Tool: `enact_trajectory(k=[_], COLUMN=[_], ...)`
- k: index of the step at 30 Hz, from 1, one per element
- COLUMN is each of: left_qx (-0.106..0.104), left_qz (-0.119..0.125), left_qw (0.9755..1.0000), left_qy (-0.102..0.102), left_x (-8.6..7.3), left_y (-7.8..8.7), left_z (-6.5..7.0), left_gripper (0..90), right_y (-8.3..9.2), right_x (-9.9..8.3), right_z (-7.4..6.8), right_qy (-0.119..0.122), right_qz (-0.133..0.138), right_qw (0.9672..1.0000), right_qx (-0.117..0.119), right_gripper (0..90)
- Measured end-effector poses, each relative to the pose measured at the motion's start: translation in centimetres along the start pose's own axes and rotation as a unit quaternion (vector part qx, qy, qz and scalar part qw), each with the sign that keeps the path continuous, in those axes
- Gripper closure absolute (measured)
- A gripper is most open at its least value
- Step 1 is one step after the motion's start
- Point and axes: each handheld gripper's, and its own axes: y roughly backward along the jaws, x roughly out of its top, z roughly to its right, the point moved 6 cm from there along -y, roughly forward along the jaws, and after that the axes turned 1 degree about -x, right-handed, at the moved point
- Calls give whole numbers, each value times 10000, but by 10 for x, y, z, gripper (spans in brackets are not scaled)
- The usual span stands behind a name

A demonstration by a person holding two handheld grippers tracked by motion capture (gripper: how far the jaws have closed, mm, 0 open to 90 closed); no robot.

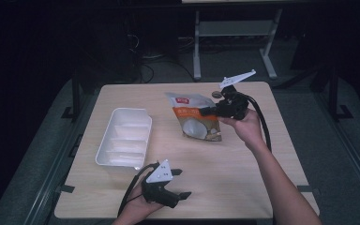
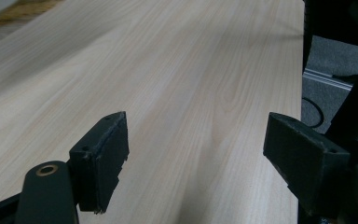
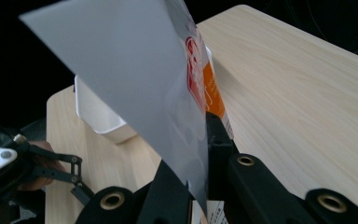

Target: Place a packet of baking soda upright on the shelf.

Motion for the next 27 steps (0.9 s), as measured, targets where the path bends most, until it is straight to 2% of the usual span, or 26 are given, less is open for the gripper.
enact_trajectory(k=[10,14,27], left_qx=[-83,-151,-246], left_qz=[37,12,-59], left_qw=[10000,9999,9996], left_qy=[-34,-18,-146], left_x=[-2,-4,-9], left_y=[3,1,1], left_z=[-1,0,-1], left_gripper=[219,219,208], right_y=[-23,-36,-62], right_x=[23,35,56], right_z=[-15,-25,-42], right_qy=[176,283,414], right_qz=[82,134,174], right_qw=[9995,9988,9969], right_qx=[265,370,652], right_gripper=[898,897,898])
